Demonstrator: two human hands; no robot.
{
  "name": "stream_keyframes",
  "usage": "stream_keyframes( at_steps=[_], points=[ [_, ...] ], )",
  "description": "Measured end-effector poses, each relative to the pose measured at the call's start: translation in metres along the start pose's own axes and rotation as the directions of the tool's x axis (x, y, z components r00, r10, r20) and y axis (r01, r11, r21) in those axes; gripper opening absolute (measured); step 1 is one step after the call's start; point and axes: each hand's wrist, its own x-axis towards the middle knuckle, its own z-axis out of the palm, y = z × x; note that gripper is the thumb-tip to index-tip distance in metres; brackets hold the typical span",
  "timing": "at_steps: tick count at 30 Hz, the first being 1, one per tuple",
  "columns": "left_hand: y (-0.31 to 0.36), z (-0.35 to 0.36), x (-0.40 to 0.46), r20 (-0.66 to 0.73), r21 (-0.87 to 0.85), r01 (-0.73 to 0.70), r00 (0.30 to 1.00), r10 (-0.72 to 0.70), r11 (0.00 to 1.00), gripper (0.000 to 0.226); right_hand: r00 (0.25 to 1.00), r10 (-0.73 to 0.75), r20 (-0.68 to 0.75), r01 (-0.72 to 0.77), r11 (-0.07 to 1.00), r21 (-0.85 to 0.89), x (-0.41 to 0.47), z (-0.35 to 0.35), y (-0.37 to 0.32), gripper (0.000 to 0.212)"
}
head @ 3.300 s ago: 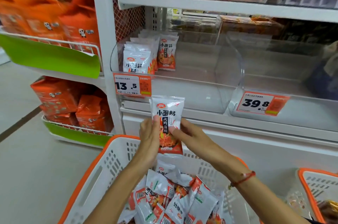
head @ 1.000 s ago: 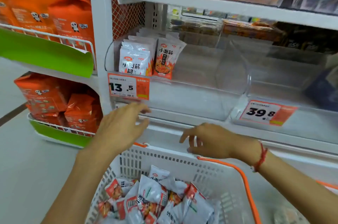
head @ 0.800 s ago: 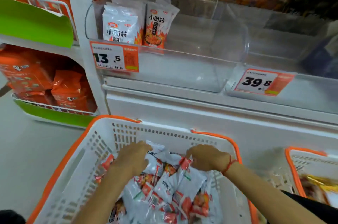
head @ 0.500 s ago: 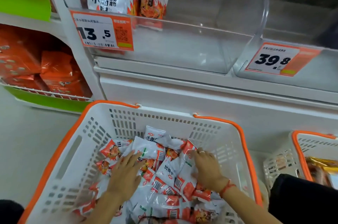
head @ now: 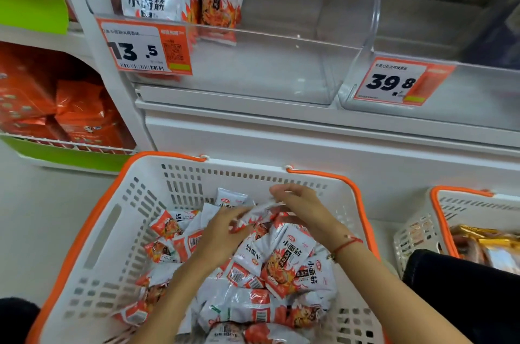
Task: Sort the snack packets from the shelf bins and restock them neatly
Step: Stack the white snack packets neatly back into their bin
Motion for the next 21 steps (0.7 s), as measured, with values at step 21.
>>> stream_keyframes(
  at_steps=[21],
  points=[
    [-0.028,-0.001,0.004,0.039,-0.351,0.247,0.967,-0.25,0.903,0.031,0.999,-0.02,-0.049,-0.046,0.134,-0.99,0.026,-0.035,0.122,0.074]
  ],
)
